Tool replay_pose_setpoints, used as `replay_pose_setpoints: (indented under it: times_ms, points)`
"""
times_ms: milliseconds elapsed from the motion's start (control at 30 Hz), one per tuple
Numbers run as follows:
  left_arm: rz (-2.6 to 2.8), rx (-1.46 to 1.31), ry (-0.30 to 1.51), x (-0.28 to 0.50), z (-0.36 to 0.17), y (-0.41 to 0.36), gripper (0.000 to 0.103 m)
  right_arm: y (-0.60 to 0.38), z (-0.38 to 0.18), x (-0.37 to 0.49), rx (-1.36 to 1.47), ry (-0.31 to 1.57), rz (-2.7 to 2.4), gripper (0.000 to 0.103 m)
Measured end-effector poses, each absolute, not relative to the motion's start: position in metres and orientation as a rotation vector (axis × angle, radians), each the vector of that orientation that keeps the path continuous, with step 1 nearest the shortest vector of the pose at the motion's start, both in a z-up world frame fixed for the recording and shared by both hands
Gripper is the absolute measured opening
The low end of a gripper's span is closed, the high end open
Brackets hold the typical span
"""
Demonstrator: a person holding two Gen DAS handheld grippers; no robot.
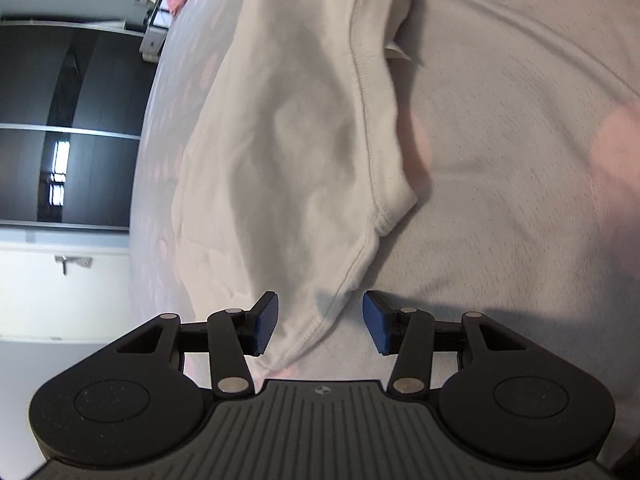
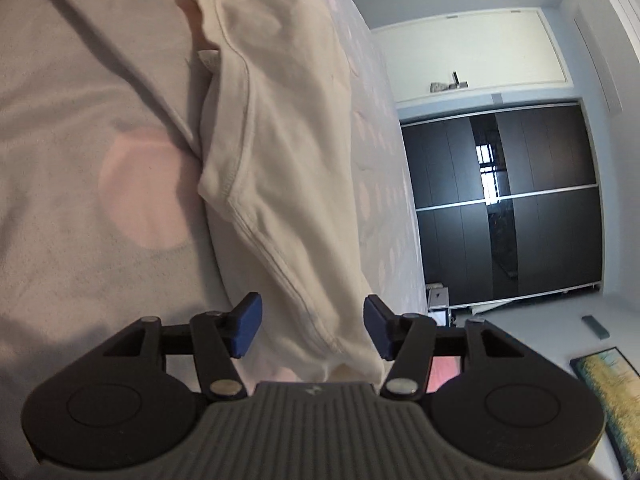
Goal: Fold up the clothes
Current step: 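Lift the shirt with both grippers and shake it out in the air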
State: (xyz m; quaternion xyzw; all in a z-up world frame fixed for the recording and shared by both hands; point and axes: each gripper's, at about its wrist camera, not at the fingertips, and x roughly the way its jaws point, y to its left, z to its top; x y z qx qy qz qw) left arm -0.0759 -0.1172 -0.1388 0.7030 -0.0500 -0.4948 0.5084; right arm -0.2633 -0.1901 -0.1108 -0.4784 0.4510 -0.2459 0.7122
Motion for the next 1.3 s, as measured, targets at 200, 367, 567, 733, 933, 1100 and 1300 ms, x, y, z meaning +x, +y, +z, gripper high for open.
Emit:
replay_pose_setpoints:
  times_ms: [200,367,567,733,933,1100,1300]
  points:
    - [-1.200,1.753,-0.276,-0.078,-0.162,-0.116,0.036,-0.190,-0.115,-0.266,-1.100,0.984,-0.504,0.046]
    - [-1.197,1.752,-0.255,-0.079,-0.172,-0.124,0.011,-0.196,-0.122,-0.265,-1.143,0.953,-0.525,0.024]
    - [-1.222,1.444,0.036,-0.067,-0.125,-0.139,0.002,-0.204,-0.098,-0.260,-1.024,0.860,-0.615,0.006]
    - [-1.181,1.140,0.185,-0.047,-0.076,-0.147,0.002,-0.214,-0.075,-0.258,-0.893,0.763,-0.732,0.005]
    - [-1.092,0.954,0.141,-0.047,-0.022,-0.151,0.002,-0.228,-0.044,-0.254,-0.772,0.663,-0.842,0.004]
    - [-1.067,0.846,0.093,-0.050,0.032,-0.144,0.002,-0.237,-0.002,-0.253,-0.702,0.599,-0.904,0.004]
    - [-1.054,0.716,-0.015,-0.062,0.111,-0.141,0.001,-0.246,0.082,-0.256,-0.691,0.450,-1.001,0.004]
